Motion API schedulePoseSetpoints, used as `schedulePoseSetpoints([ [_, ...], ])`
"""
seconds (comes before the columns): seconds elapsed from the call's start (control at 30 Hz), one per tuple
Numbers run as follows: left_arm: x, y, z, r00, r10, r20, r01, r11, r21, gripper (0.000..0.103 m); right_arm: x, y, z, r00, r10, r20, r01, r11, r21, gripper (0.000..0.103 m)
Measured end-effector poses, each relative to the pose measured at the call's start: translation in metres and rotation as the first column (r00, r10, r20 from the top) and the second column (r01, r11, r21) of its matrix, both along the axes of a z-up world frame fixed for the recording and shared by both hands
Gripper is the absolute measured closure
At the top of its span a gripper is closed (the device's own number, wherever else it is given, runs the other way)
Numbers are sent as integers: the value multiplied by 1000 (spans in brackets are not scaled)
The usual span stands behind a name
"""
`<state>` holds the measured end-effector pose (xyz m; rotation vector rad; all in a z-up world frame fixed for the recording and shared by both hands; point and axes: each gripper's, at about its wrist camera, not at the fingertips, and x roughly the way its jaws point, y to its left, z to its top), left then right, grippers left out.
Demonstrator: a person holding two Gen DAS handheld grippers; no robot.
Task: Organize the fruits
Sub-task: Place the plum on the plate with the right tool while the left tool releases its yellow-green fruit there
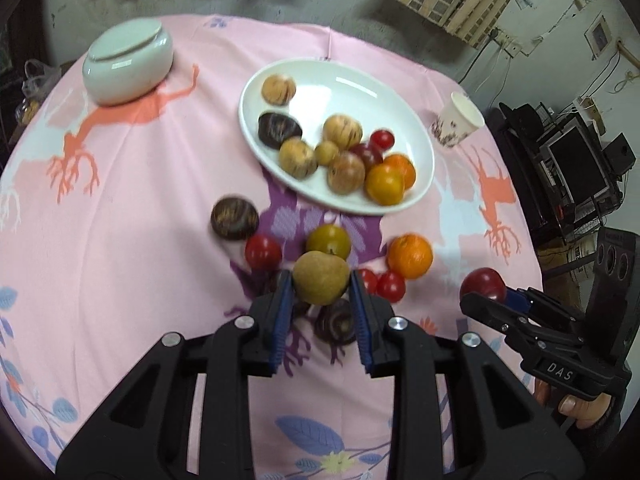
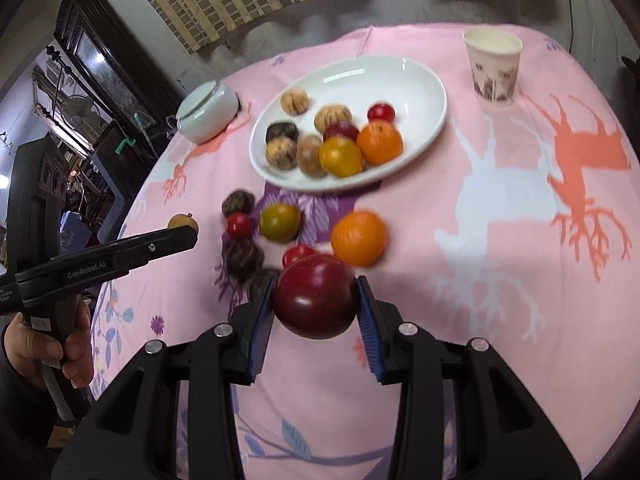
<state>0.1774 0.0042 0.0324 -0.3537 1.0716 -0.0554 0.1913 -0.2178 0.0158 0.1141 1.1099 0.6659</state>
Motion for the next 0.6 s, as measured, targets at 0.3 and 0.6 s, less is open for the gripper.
schedulePoseSetpoints([
  [0.3, 64, 5, 16, 998, -16, 64, 15, 1000, 20, 74, 73, 15, 22, 994, -63, 92, 59, 997, 43, 63],
  [0.6, 118, 6, -13, 1000, -14, 27, 13, 1000, 19, 74, 129, 36, -9, 991, -127, 34, 125, 991, 56, 62],
])
